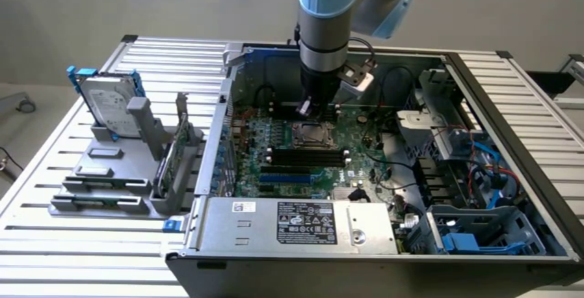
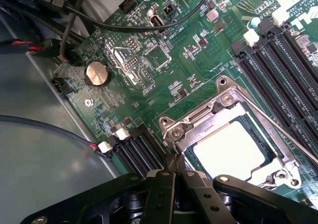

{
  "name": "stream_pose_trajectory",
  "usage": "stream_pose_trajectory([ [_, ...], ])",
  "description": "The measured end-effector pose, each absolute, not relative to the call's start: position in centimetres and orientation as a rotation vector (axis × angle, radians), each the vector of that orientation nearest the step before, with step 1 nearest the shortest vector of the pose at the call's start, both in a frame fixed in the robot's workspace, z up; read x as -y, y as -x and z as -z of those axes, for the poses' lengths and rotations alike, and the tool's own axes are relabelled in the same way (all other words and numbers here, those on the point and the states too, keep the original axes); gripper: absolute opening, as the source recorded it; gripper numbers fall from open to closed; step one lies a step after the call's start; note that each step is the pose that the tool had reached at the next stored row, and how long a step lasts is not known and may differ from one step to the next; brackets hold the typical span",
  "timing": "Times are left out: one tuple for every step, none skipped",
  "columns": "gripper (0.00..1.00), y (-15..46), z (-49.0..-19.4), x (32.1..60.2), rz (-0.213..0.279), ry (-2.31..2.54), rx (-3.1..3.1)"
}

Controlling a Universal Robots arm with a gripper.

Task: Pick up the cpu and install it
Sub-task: 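Install the first cpu locking lever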

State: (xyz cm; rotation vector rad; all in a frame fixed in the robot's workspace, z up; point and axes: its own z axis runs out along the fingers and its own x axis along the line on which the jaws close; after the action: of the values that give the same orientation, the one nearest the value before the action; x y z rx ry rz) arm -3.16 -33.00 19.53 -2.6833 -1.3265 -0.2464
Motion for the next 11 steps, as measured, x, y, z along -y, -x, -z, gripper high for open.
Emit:
stream_pose_trajectory([
  [0.11, 3.16, -19.6, 33.0, 0.246, 2.683, 1.326],
  [0.11, 3.17, -19.65, 33.01, 0.246, 2.683, 1.326],
  [0.11, 3.16, -19.66, 33.01, 0.247, 2.682, 1.326],
  [0.11, 3.16, -19.67, 33.0, 0.247, 2.682, 1.326],
  [0.11, 3.16, -19.68, 33.0, 0.247, 2.682, 1.325],
  [0.11, 3.16, -19.7, 33.0, 0.247, 2.681, 1.325],
  [0.11, 3.16, -19.72, 33.01, 0.248, 2.681, 1.325],
  [0.11, 3.16, -19.73, 33.01, 0.249, 2.679, 1.324],
  [0.11, 3.16, -19.72, 33.01, 0.25, 2.678, 1.323],
  [0.11, 3.16, -19.72, 33.0, 0.251, 2.676, 1.322],
  [0.11, 3.15, -19.71, 33.0, 0.252, 2.675, 1.322],
])
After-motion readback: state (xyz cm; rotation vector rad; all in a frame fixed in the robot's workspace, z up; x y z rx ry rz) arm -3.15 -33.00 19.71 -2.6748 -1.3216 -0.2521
